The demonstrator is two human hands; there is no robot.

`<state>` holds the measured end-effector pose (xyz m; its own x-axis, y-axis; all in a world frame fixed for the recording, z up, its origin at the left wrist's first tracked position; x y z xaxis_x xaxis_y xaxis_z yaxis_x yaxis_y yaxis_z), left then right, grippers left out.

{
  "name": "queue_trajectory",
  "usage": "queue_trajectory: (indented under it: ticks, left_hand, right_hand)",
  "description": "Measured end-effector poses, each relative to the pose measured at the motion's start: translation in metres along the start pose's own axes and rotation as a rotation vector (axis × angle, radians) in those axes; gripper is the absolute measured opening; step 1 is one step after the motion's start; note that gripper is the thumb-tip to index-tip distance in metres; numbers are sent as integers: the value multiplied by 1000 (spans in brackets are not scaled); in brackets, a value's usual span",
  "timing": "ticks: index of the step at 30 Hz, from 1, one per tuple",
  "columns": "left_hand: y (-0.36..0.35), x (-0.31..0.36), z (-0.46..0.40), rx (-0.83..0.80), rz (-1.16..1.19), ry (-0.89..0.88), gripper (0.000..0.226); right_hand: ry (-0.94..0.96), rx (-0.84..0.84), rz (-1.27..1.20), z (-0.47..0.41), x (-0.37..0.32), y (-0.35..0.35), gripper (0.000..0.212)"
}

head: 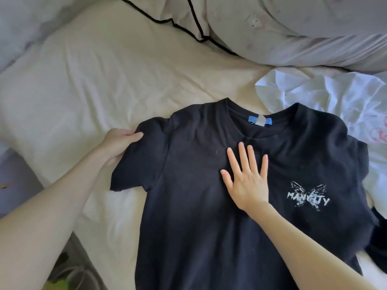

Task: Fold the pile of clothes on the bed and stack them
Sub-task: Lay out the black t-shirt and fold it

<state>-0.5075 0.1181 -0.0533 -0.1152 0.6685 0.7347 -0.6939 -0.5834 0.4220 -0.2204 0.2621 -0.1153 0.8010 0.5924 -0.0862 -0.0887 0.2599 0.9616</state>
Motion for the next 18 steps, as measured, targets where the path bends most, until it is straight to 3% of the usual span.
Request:
queue_trajectory:
  ticks: [4, 9, 12, 15, 18]
  left_hand:
    - [9, 4, 2, 131, -119, -161, 24]
    - [9, 15, 9, 36, 31, -274, 29]
    - [11, 28, 2, 61, 26, -331, 19]
    - [0, 35, -7, -158, 189, -244, 35]
    - [-3, 37, -12, -311, 86, -249, 16]
  right_hand:
    - [-14, -3, 31, -1, -2, -3, 67]
    - [-18, 3, 31, 0, -1, -4, 63]
    - [-19, -3, 46, -1, -2, -4, 63]
    - [-20, -8, 68, -1, -1, -6, 62]
    - [-22, 7, 67, -2, -1, -7, 61]
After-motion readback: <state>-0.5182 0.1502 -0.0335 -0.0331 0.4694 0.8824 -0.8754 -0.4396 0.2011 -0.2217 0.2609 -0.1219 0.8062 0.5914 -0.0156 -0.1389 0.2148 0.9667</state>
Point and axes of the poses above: each hand's wrist, its own z-axis away from the middle knuckle, its own y-axis out of the back of the hand, x = y × z, the point moved 3 cm from there along -z, towards the middle knuckle, and after that the axes turned 10 degrees about -y, right-handed, at the moved point
